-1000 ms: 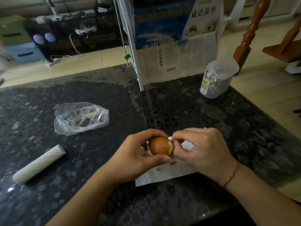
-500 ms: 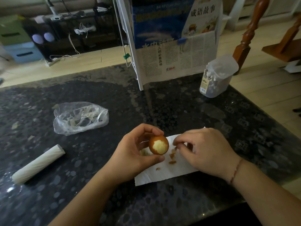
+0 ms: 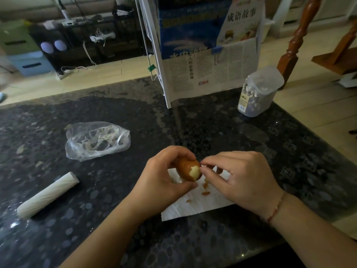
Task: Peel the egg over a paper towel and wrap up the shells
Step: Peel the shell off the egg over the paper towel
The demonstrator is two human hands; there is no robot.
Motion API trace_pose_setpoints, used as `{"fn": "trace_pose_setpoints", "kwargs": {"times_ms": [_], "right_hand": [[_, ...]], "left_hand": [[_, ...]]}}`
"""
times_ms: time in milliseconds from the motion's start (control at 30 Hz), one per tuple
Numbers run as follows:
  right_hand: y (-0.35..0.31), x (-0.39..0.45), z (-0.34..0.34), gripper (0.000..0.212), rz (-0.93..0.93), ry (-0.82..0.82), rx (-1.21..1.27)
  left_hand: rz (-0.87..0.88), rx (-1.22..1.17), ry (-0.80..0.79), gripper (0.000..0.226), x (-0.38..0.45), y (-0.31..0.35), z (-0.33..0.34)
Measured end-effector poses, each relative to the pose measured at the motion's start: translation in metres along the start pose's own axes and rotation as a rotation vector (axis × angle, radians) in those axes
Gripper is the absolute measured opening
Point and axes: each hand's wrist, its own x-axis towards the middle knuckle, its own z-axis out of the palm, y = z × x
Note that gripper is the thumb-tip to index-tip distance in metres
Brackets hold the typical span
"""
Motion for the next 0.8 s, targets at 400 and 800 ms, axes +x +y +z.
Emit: {"fn": "trace_pose_setpoints", "kwargs": {"times_ms": [400, 800], "right_hand": [[-0.007, 0.003, 0.003, 0.029, -0.142, -0.011, -0.337], [-0.002, 0.003, 0.009, 0.021, 0.100, 0.016, 0.044]], "left_hand": [[0.039, 0.068, -0.007, 0.050, 0.001, 0.003, 0.000], [0.046, 0.035, 0.016, 0.057, -0.004, -0.006, 0.009]]}}
